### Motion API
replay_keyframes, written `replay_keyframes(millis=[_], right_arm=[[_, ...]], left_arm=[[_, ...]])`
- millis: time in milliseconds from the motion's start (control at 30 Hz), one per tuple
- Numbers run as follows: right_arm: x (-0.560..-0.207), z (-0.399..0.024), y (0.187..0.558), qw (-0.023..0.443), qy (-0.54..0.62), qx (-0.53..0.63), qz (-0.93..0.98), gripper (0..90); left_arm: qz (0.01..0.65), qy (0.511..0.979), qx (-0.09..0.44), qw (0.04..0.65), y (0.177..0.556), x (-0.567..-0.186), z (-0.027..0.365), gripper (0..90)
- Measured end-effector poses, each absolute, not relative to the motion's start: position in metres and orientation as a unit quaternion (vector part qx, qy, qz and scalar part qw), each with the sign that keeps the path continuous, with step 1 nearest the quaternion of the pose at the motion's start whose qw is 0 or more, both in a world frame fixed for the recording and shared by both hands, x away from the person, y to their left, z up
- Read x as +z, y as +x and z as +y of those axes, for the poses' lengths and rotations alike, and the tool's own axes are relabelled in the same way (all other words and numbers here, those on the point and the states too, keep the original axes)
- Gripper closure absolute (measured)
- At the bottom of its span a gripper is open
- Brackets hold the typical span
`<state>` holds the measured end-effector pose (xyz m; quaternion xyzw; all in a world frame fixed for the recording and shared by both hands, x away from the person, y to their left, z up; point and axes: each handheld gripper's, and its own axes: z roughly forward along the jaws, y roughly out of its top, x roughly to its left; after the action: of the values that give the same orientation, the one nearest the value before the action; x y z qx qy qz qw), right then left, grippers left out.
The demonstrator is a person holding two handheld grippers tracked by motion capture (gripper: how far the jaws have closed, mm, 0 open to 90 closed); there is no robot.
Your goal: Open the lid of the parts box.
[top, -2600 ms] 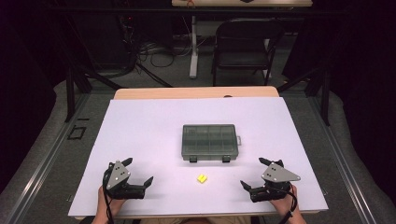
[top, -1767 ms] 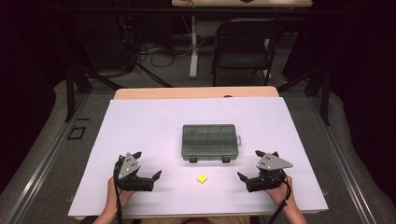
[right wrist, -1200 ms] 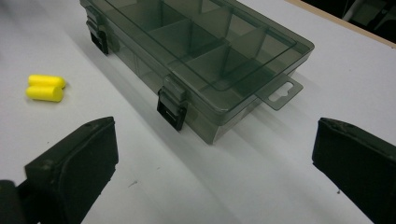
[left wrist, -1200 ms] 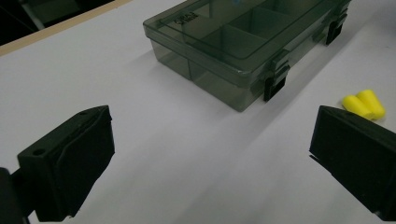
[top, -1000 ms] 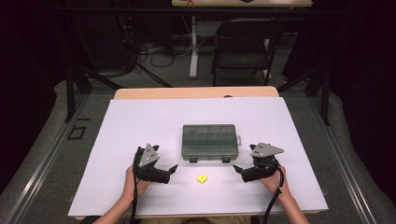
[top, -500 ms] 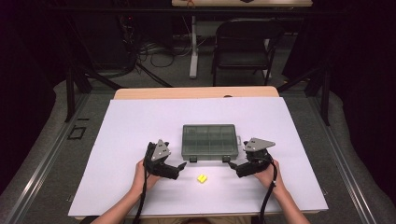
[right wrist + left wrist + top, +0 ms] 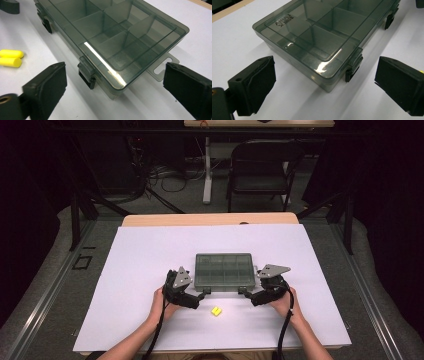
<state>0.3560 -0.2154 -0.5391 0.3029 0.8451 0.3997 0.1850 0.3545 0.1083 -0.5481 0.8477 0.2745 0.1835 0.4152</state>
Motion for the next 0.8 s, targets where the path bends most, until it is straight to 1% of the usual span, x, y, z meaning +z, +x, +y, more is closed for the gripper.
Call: replay_keyframes(millis=[200,233,267,333,467,800], right_arm=[[-0.5408,-0.2166,0.3575,0.179,0.305,0.399,0.846,8.4],[-0.5415,-0.2162,0.3575,0.177,0.307,0.397,0.847,11.6],[-0.5415,-0.2162,0.3575,0.177,0.307,0.397,0.847,11.6],[-0.5425,-0.2155,0.3573,0.178,0.306,0.394,0.848,13.7],[-0.5442,-0.2149,0.358,0.176,0.309,0.392,0.848,14.4],[-0.5463,-0.2128,0.3559,0.185,0.311,0.39,0.846,19.7]], left_arm=[[0.274,0.853,0.176,0.408,0.358,-0.5517,0.1043,6.2],[0.272,0.856,0.177,0.404,0.3583,-0.552,0.1038,8.2],[0.271,0.856,0.179,0.401,0.3585,-0.5527,0.1029,8.2],[0.27,0.859,0.178,0.397,0.3591,-0.5542,0.1013,11.1],[0.272,0.857,0.18,0.399,0.3596,-0.5544,0.102,14.7],[0.271,0.86,0.175,0.394,0.36,-0.557,0.1007,17.4]])
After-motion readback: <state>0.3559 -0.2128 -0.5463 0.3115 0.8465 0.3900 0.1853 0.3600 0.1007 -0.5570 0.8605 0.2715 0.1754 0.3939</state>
